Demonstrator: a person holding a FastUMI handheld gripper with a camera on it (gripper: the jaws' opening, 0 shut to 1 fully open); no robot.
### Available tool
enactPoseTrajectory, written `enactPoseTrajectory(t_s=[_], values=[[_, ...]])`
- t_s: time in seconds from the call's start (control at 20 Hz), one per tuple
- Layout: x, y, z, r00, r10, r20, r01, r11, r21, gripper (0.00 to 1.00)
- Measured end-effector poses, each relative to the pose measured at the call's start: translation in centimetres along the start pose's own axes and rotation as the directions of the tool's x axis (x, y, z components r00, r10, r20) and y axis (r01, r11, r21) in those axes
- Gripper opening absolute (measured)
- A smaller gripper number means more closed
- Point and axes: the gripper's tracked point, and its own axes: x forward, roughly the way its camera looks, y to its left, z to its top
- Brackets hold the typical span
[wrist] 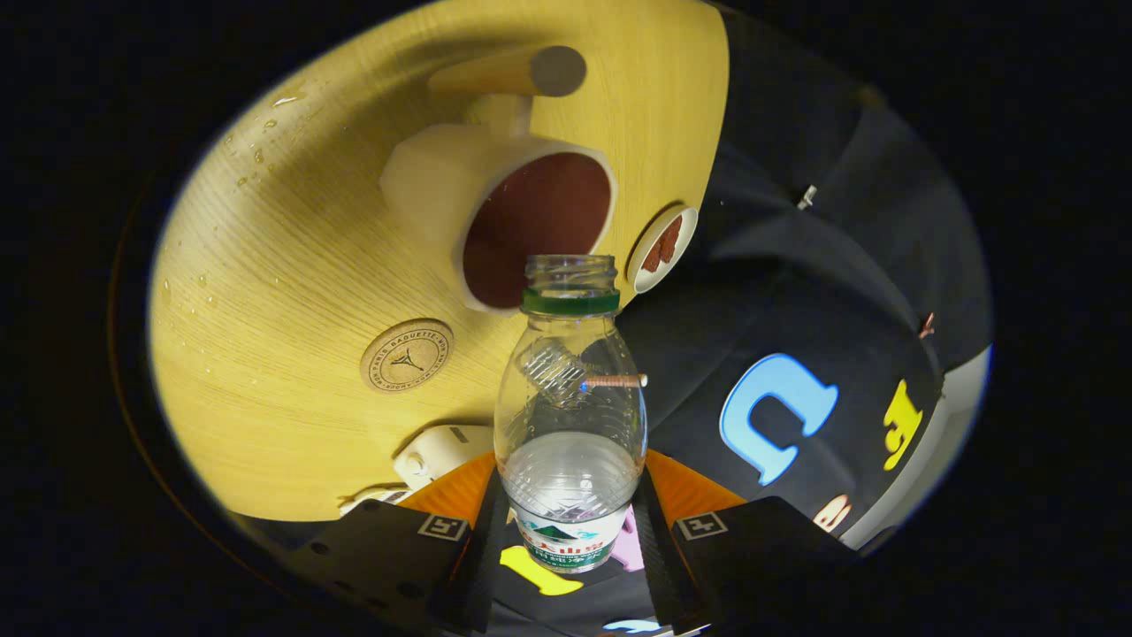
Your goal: Take the bottle from table, then pour the juice into the cup, finally place the bottle on the coaster
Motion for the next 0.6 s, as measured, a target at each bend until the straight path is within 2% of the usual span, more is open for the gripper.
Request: enactPoseTrajectory(t_s=[0.15, 0.2, 0.3, 0.45, 0.6], values=[[-1.3, -0.6, -1.1, 1.000, -0.001, -0.010, 0.002, 0.983, 0.186, 0.70], [-1.5, -1.3, -1.7, 1.000, -0.002, -0.006, 0.003, 0.967, 0.254, 0.70], [-1.6, -3.1, -3.1, 1.000, -0.008, -0.006, 0.010, 0.913, 0.408, 0.70], [-2.4, -5.1, -4.8, 1.000, -0.017, 0.010, 0.008, 0.789, 0.615, 0.70], [-3.6, -6.4, -6.3, 0.999, -0.029, 0.035, -0.009, 0.622, 0.783, 0.70]])
